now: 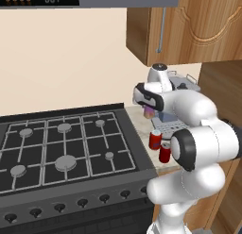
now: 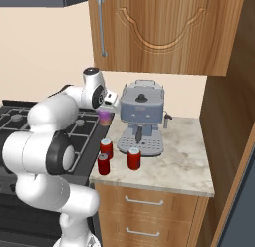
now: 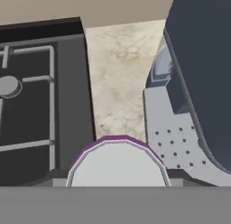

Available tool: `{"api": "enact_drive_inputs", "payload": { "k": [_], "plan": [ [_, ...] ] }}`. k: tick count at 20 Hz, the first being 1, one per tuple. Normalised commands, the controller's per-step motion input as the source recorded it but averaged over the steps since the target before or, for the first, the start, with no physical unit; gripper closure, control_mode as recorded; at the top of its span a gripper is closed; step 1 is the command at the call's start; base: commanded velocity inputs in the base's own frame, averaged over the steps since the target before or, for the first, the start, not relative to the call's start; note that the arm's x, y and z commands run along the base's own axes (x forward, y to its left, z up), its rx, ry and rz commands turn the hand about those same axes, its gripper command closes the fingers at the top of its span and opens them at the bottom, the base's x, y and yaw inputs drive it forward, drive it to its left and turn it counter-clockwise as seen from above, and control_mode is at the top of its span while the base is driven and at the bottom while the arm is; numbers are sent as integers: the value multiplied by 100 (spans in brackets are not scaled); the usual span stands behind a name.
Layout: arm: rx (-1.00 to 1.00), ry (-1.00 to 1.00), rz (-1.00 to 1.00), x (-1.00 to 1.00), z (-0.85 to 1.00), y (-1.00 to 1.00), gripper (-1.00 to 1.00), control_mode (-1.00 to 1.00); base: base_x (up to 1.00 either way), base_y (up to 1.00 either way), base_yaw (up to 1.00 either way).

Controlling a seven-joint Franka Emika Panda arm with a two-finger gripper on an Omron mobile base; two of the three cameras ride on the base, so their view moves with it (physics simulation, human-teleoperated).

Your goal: Four empty soda cans are scattered around the kitchen. Gather all the cans and cluster them next to the stove for recycling.

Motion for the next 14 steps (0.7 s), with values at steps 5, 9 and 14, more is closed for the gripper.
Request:
{"api": "enact_drive_inputs", "payload": {
  "k": [5,9,14],
  "plan": [
    [0,1,0,4,-15,24,100,-100,0,0,0],
    [0,0,0,17,-20,4,100,-100,0,0,0],
    [0,0,-3,15,-14,0,100,-100,0,0,0]
  ]
}}
